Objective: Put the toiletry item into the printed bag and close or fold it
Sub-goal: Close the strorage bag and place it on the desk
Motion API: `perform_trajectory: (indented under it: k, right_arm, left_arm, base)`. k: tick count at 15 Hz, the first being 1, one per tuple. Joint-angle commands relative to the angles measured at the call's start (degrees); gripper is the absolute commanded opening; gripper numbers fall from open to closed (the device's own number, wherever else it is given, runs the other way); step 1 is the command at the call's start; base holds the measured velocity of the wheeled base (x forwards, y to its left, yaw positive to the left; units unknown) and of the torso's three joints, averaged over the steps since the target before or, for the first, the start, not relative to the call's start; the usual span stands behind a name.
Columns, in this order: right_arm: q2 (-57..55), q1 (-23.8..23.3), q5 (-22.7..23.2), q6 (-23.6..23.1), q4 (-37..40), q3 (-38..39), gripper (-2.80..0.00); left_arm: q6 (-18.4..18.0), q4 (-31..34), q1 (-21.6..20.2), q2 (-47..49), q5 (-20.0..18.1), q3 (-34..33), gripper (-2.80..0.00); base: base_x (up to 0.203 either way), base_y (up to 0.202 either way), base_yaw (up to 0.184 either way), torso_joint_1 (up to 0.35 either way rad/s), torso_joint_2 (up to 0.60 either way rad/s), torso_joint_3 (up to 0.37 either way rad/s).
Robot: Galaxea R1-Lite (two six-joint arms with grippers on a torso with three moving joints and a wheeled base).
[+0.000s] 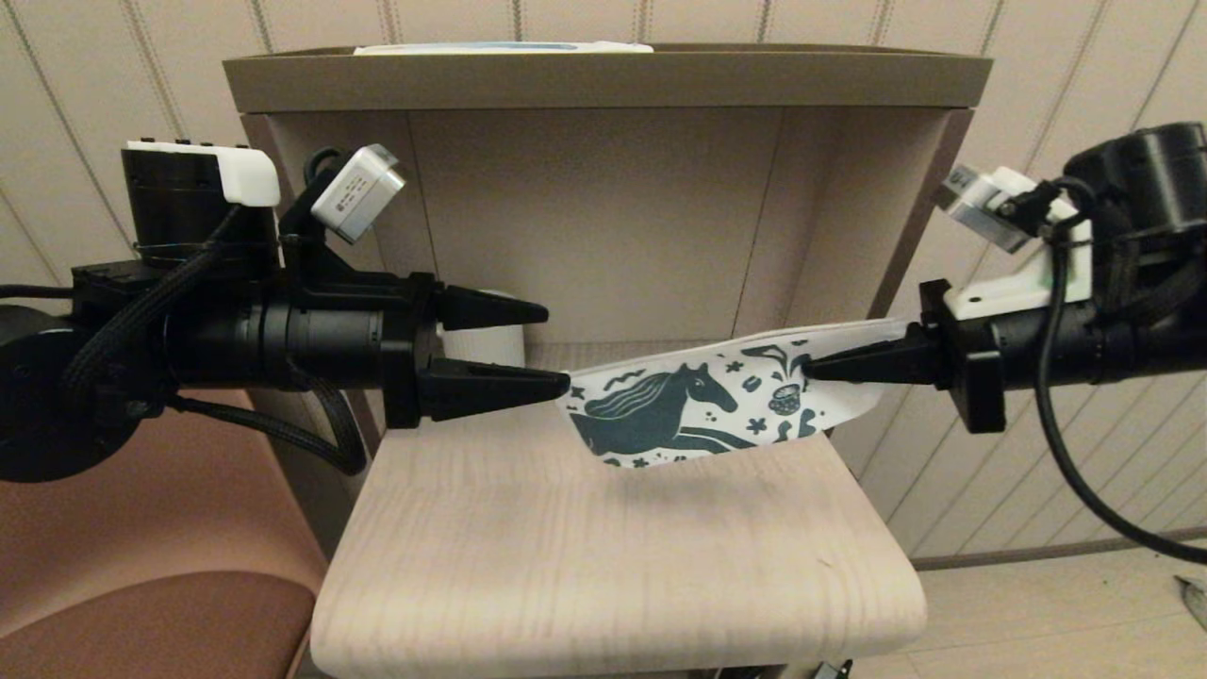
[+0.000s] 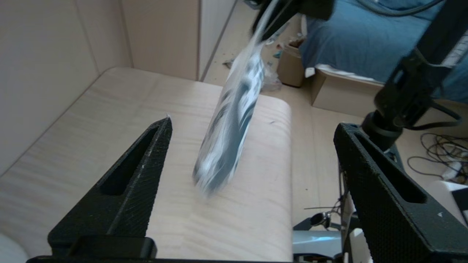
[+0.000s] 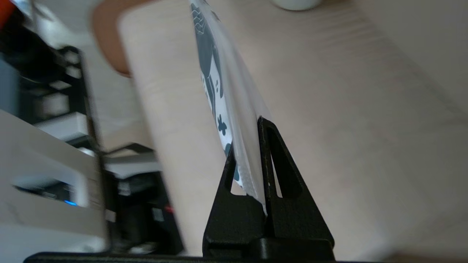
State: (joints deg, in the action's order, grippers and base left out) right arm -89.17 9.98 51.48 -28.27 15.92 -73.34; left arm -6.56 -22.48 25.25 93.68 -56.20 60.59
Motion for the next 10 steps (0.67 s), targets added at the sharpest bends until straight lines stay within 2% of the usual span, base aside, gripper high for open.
perform_trajectory:
  k: [1, 2, 3, 10]
  right_arm:
    - [-2.86, 1.43, 0.29, 1.23, -0.04, -1.07, -2.80]
    - [-4.25, 1.83, 0.29, 1.63, -0.08, -1.35, -2.67]
    - [-5.53, 2.37, 0.27, 1.90, -0.10, -1.68, 0.00]
    - [-11.73, 1.62, 0.20, 1.90, -0.01, -5.28, 0.00]
  left_arm:
    - [-0.04, -0.11, -0.02, -0.35, -0.32, -0.03, 0.00]
    - [-0.04, -0.11, -0.02, -0.43, -0.32, -0.03, 0.00]
    - [-0.04, -0.11, -0.02, -0.26, -0.32, -0.03, 0.00]
    - [-0.21, -0.11, 0.07, 0.27, -0.23, -0.12, 0.00]
  base:
    - [0.000, 0.000, 0.000, 0.000, 0.00, 0.000]
    - [0.000, 0.000, 0.000, 0.000, 0.00, 0.000]
    - [0.000, 0.000, 0.000, 0.000, 0.00, 0.000]
    - [0.000, 0.000, 0.000, 0.000, 0.00, 0.000]
